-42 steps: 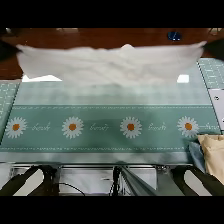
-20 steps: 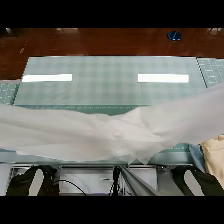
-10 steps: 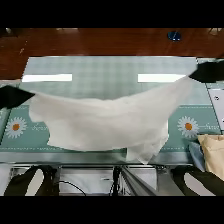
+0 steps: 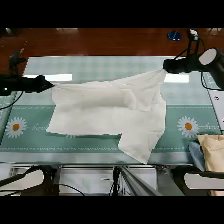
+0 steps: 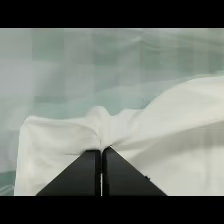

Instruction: Fold the shirts.

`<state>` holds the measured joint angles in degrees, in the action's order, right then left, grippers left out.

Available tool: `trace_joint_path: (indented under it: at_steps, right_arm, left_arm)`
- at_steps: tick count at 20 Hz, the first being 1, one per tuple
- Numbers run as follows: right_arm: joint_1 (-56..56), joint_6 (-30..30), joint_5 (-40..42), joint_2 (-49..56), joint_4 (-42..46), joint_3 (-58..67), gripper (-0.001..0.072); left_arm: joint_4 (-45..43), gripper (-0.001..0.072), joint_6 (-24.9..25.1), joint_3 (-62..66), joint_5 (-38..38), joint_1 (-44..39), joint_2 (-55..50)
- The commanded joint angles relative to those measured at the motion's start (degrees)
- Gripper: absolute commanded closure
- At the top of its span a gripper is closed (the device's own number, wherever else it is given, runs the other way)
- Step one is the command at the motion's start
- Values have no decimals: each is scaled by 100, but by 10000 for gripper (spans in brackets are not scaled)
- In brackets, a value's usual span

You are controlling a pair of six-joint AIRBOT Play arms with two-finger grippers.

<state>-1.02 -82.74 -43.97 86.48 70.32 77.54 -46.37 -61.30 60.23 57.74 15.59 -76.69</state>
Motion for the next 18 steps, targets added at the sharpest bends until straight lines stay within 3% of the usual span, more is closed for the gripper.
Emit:
trace_joint_path:
  at_steps: [1,2,3,4,6,7,8,10,11,12,14,18]
  right_arm:
    - [13,4,496,407,-232,-4,667]
    - [7,2,479,376,-238,4,502]
    - [-37,2,385,282,-243,52,351]
    - [-127,44,131,122,-205,160,269]
    - [-402,157,-654,-321,127,356,261]
    - [-549,155,-1045,-560,431,369,260]
    - [-706,153,-1528,-758,833,369,260]
    - [-997,138,-2524,-859,1510,361,217]
    - [-1180,197,-2889,-855,1574,256,172]
    - [-1375,273,-3115,-855,1513,87,172]
    - [-1749,448,-3244,-855,1095,-385,172]
    - [-2111,920,-3189,-855,177,-1213,173]
  left_arm:
    - [57,617,323,39,-570,-197,-632]
    - [-11,433,323,94,-487,-155,-636]
    - [-229,317,319,249,-205,-39,-614]
    - [-654,291,317,498,260,153,-590]
    - [-1700,291,13,1106,1547,780,-575]
    - [-1808,291,-444,1200,1985,1145,-557]
    - [-1552,286,-811,1132,2264,1499,-522]
    - [-1237,283,-811,774,2800,2015,-457]
    - [-1333,183,-706,577,3042,2179,-433]
    - [-1510,86,-688,343,3261,2323,-409]
    - [-1832,24,-691,-114,3491,2533,-374]
    - [-1967,24,-472,-765,3023,2575,-343]
